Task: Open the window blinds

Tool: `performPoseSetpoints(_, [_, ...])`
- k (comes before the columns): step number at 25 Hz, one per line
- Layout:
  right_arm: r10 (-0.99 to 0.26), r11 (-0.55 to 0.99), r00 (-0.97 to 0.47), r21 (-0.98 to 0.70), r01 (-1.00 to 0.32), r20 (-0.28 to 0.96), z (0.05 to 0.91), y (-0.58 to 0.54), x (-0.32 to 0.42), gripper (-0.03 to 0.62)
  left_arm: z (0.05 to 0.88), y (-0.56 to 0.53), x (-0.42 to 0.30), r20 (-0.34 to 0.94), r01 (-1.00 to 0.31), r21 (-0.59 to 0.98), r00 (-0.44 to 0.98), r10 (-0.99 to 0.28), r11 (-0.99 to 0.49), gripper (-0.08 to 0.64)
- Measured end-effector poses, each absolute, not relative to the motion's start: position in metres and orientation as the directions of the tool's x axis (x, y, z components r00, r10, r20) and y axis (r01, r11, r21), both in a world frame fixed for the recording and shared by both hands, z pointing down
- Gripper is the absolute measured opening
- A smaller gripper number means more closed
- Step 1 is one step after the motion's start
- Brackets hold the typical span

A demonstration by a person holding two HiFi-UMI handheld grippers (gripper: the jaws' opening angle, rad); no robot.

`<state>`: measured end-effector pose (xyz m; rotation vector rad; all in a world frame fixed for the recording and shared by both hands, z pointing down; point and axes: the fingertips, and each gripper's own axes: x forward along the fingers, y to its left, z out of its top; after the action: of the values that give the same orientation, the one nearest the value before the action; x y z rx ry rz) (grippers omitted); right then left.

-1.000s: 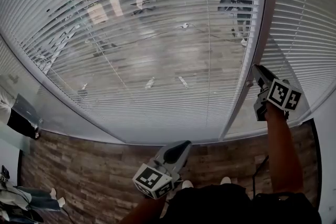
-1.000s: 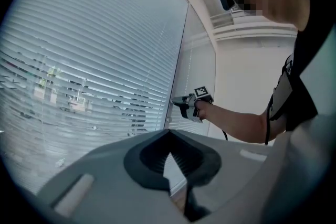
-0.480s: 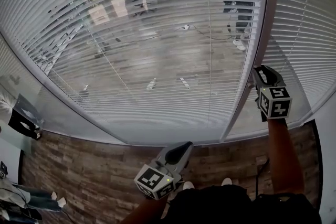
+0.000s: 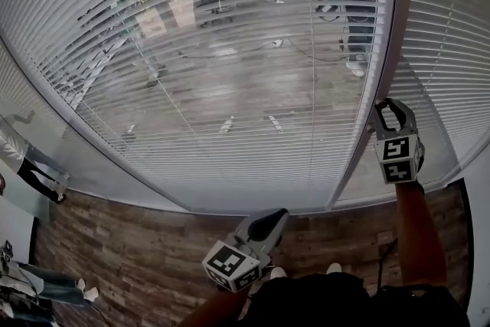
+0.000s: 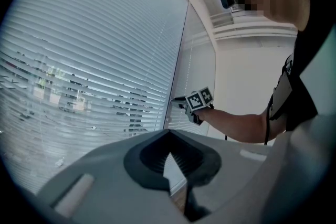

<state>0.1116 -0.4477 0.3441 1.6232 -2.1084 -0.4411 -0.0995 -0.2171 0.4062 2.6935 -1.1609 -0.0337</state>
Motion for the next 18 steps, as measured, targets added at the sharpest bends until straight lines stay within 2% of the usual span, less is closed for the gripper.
performPoseSetpoints(4, [-0.974,0.224,-0.176,0.601,-0.767,0.140,0.345,-0.448,0.110,0.149,0.407,-0.219,-0.096,0.067,-0.716,0.195,0.692,-0.719,-0.671,0.000])
performPoseSetpoints(13, [-0.993,0.108,-0.091,0.892,-0.439,0.075,0.375,-0.450,0.111,0.149,0.425,-0.219,-0.087,0.063,-0.718,0.184,0.691,-0.720,-0.672,0.000])
performPoseSetpoints(15, [-0.995,0.087,-0.081,0.923,-0.376,0.061,0.378,-0.448,0.111,0.149,0.428,-0.216,-0.086,0.062,-0.716,0.187,0.692,-0.719,-0.673,0.000])
performPoseSetpoints(18, [-0.994,0.092,-0.089,0.927,-0.363,0.064,0.376,-0.447,0.111,0.149,0.426,-0.216,-0.085,0.065,-0.721,0.188,0.687,-0.724,-0.667,0.000])
